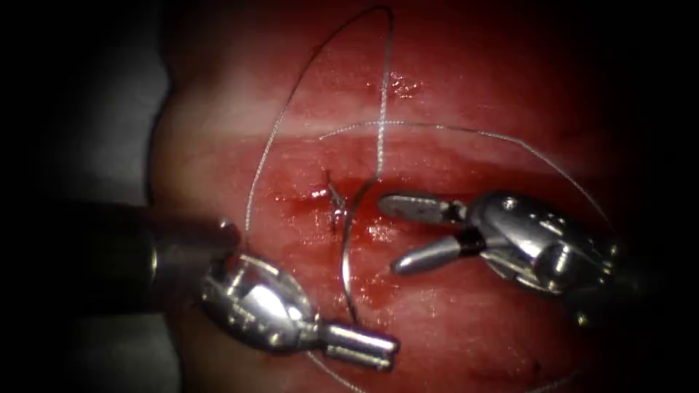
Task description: Wound Closure
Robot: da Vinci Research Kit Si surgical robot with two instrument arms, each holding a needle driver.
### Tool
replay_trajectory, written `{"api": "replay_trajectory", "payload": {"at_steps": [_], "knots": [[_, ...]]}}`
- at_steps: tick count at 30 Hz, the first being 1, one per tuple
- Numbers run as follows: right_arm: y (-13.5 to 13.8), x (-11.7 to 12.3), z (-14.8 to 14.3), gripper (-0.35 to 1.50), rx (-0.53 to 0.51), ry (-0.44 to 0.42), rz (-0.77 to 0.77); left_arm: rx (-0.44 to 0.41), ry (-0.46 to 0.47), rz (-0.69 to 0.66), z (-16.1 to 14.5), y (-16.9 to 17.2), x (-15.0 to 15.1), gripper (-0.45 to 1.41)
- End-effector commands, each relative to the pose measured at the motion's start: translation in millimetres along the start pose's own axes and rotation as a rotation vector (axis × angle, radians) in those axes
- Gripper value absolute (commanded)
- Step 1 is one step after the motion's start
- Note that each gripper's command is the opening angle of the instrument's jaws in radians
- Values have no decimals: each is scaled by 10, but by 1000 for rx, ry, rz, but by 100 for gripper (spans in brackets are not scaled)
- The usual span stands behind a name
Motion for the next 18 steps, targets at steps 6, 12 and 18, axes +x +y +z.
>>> {"api": "replay_trajectory", "payload": {"at_steps": [6,12,18], "knots": [[-2,-15,18,56,-12,5,26,-5,8,9,12,11,-2,-45],[-2,-13,17,53,-10,14,33,-6,15,23,20,13,5,-45],[-8,-17,25,58,1,18,84,-21,18,35,26,13,8,-45]]}}
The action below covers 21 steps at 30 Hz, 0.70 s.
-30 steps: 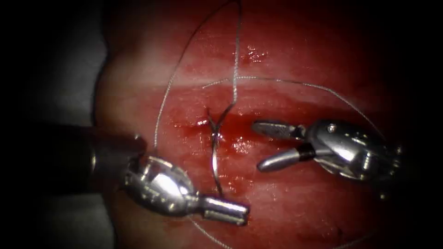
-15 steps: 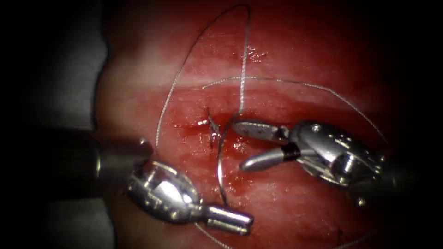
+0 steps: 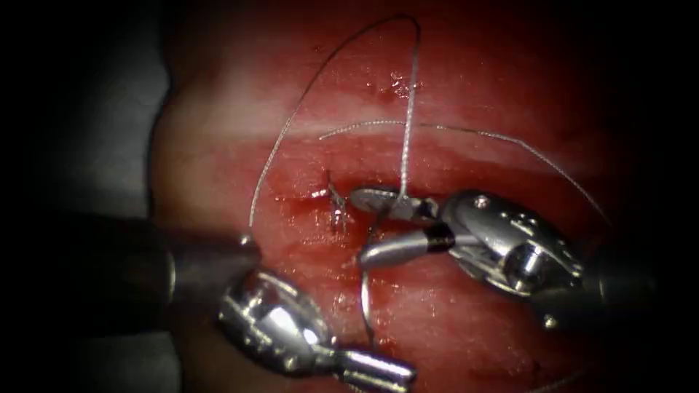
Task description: Wound Closure
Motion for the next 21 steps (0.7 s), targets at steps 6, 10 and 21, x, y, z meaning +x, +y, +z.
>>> {"api": "replay_trajectory", "payload": {"at_steps": [6,10,21], "knots": [[-8,-15,10,43,26,-21,65,-6,5,-4,6,9,-4,-45],[-8,-15,10,29,26,-21,71,-7,7,-3,7,9,-3,-45],[-7,-14,10,8,22,-23,78,-9,11,-2,10,9,-2,-45]]}}
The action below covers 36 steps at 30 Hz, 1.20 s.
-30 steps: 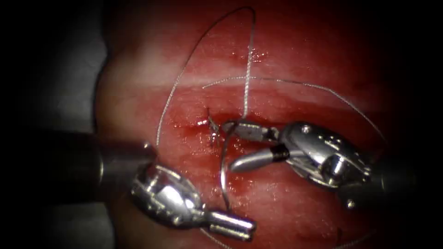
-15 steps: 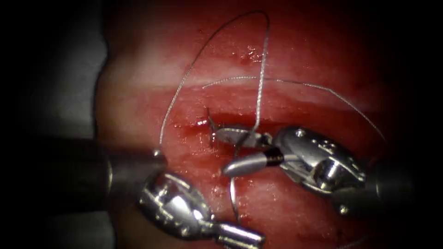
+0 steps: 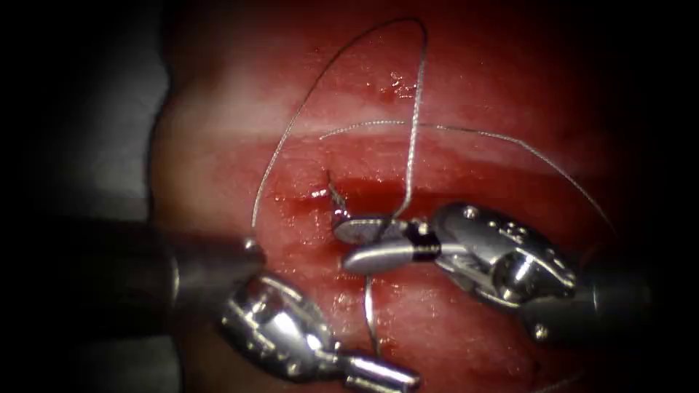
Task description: Wound Closure
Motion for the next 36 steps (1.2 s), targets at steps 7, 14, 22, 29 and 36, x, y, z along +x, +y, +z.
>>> {"api": "replay_trajectory", "payload": {"at_steps": [7,14,22,29,36], "knots": [[1,-10,4,21,0,-1,3,-3,5,-6,6,6,-3,-45],[1,-10,4,41,2,-2,3,-5,10,-7,4,5,-2,-45],[1,-10,4,23,3,-2,3,-4,11,-8,3,4,1,-45],[-1,-12,1,-35,6,-4,2,-4,13,-9,4,3,4,-45],[-1,-9,-4,-35,-2,-3,-42,50,-65,-119,-4,-5,6,88]]}}
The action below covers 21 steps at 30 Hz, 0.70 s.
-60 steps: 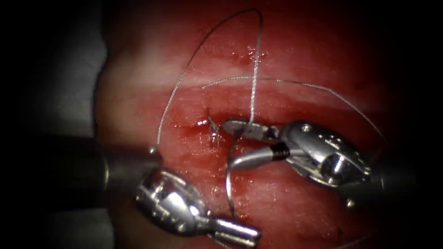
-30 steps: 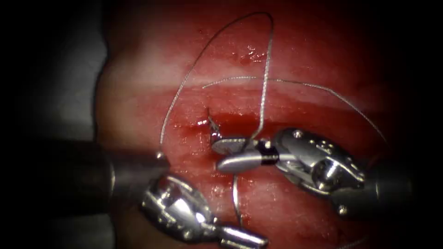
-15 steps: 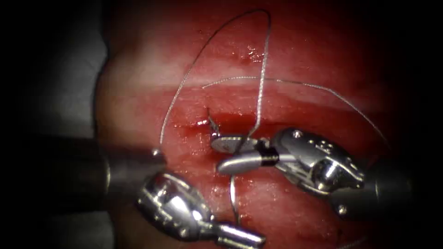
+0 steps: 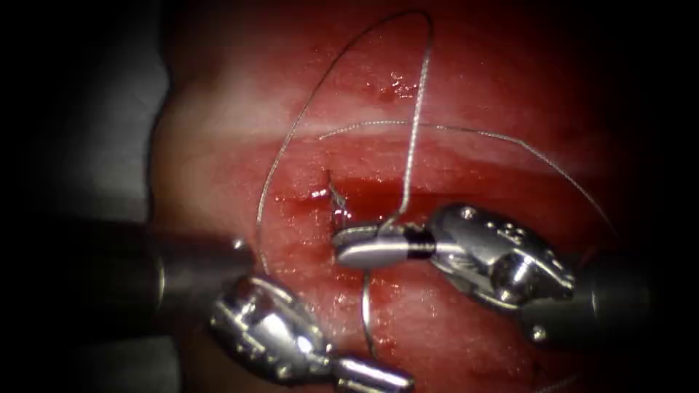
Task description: Wound Closure
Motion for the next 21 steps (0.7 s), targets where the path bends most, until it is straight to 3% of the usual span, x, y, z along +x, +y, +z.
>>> {"api": "replay_trajectory", "payload": {"at_steps": [1,3,6,11,14,20,21], "knots": [[1,-8,0,-35,-7,-3,-28,20,-12,-30,6,7,-5,94],[3,-5,-4,-35,-21,-1,-73,36,-27,-84,2,6,-3,110],[6,1,-12,-35,-52,0,-145,42,-37,-102,-3,10,0,115],[10,9,-25,-35,-84,20,-251,65,-68,-125,-16,20,6,116],[11,15,-34,-35,-114,21,-345,92,-99,-155,-24,24,7,108],[21,38,-45,-35,-186,24,-517,243,-236,-287,-39,12,-11,42],[26,46,-45,-35,-198,21,-542,288,-273,-323,-42,8,-17,19]]}}
